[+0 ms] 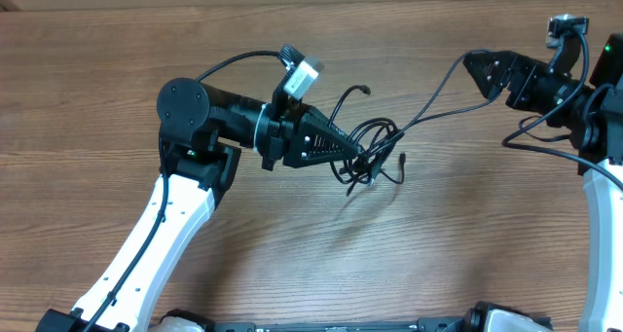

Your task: Untangle cables

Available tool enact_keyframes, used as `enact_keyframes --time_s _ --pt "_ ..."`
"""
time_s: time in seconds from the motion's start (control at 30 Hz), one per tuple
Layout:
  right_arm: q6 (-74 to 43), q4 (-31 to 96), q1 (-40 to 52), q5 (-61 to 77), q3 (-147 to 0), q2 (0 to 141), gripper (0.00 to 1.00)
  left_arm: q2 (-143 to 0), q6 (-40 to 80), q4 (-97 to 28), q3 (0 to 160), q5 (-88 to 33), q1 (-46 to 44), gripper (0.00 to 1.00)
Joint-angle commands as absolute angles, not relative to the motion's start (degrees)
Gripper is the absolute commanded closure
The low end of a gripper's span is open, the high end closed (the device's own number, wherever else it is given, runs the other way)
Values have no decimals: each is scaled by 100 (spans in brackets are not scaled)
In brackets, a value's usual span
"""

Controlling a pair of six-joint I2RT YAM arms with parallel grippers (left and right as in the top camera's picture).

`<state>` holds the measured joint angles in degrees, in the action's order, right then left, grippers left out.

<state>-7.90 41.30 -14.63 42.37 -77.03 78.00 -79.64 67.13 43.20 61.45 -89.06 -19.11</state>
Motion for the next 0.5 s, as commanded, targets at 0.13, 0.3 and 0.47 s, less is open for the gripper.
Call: enact_keyframes --time_s 0.13,0.3,0.47 --pt "-1048 4206 -1487 6163 -7778 7673 0 -7859 6316 4287 6202 -8984 -1791 96" --pt "-1048 4211 -1487 7037 -7778 7673 0 -7968 6125 4018 6202 -8984 -1791 96" --pt "-1048 4211 -1487 7450 -7778 7673 0 -8119 6130 4010 6202 -8982 -1785 96"
